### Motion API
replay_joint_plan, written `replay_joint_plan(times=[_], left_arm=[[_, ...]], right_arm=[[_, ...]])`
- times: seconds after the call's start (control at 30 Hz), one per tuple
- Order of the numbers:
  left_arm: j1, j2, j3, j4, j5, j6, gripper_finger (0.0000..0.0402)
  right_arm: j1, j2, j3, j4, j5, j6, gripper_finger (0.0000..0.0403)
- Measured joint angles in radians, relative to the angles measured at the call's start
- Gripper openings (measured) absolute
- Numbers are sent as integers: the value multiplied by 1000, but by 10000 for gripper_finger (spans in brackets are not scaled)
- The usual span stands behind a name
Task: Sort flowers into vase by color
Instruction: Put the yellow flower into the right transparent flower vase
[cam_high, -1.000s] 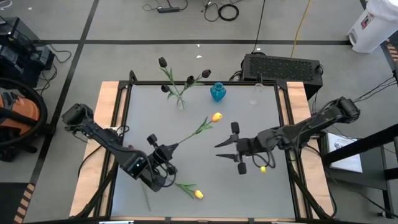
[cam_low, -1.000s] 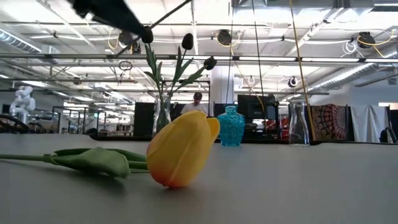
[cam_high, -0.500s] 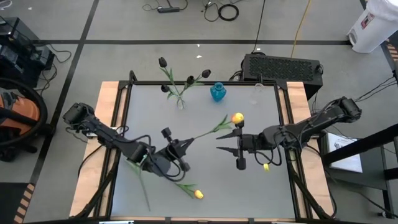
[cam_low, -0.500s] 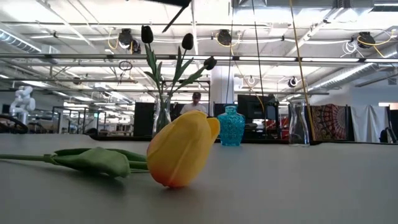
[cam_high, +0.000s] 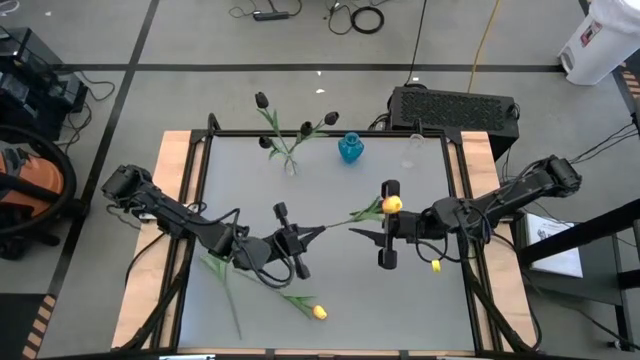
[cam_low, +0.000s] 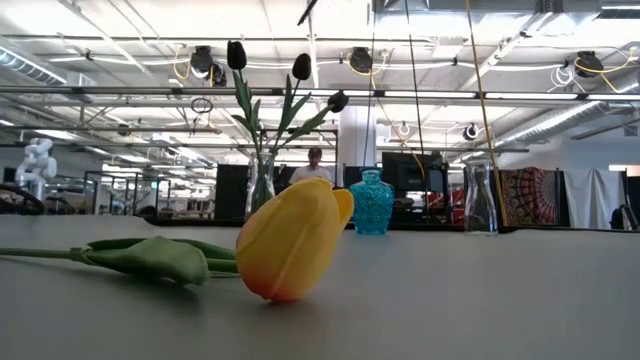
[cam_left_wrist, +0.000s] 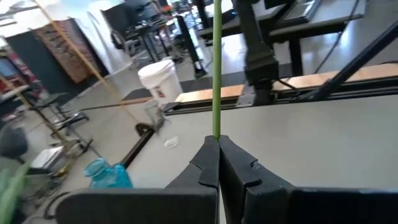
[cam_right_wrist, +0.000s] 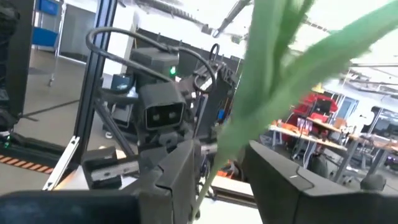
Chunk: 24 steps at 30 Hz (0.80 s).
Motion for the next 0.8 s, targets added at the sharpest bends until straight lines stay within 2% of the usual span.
replay_joint_plan(times=[0.2, 0.47, 0.63, 0.8], left_arm=[[23, 0, 0, 9, 82, -6, 1], [29, 0, 0, 10, 101, -8, 1], [29, 0, 0, 9, 101, -8, 1], [29, 0, 0, 0, 101, -8, 1]], right_arm=[[0, 0, 0, 21, -2, -8, 137], [0, 0, 0, 18, -2, -8, 131], [0, 0, 0, 17, -2, -10, 98], [0, 0, 0, 10, -3, -11, 42]])
